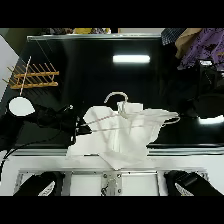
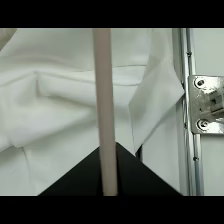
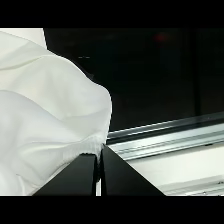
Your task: Fold the clothes and pants, and hang the long-sleeved shirts on hangers.
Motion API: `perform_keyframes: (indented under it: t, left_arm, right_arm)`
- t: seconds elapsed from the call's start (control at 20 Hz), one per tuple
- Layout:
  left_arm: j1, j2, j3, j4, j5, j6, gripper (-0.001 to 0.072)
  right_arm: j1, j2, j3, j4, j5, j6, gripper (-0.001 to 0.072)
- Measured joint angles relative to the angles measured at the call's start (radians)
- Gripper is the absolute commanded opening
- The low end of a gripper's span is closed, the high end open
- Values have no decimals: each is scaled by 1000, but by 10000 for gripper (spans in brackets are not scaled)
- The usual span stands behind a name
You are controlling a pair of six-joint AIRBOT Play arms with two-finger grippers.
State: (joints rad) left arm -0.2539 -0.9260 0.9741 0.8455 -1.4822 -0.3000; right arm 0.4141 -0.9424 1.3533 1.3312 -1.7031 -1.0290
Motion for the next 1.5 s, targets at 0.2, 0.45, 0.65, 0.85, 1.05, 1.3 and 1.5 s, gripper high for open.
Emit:
perform_keyframes:
  t: [0.2, 0.45, 0.65, 0.85, 1.05, 1.3, 1.5]
  left_arm:
    - [50, 0, 0, 0, 23, -14, 24]
    - [105, 0, 0, 0, 25, -22, 24]
    - [102, 0, 0, 1, 23, -23, 24]
    - [47, 0, 0, 1, 20, -14, 24]
    - [4, 0, 0, 2, 27, -6, 24]
    - [-9, -16, 0, 1, 51, -1, 24]
    - [-11, -68, 0, -4, 54, 2, 24]
  right_arm:
    - [0, 0, 0, 0, -2, 0, 22]
    - [0, 0, 0, 1, -3, 0, 22]
    - [0, 0, 0, 0, -3, 0, 22]
    - [0, 0, 0, 0, -2, 0, 22]
    - [0, 0, 0, -1, 0, 0, 22]
    - [0, 5, 0, 1, 0, -13, 22]
    - [5, 25, 0, 7, 0, -19, 22]
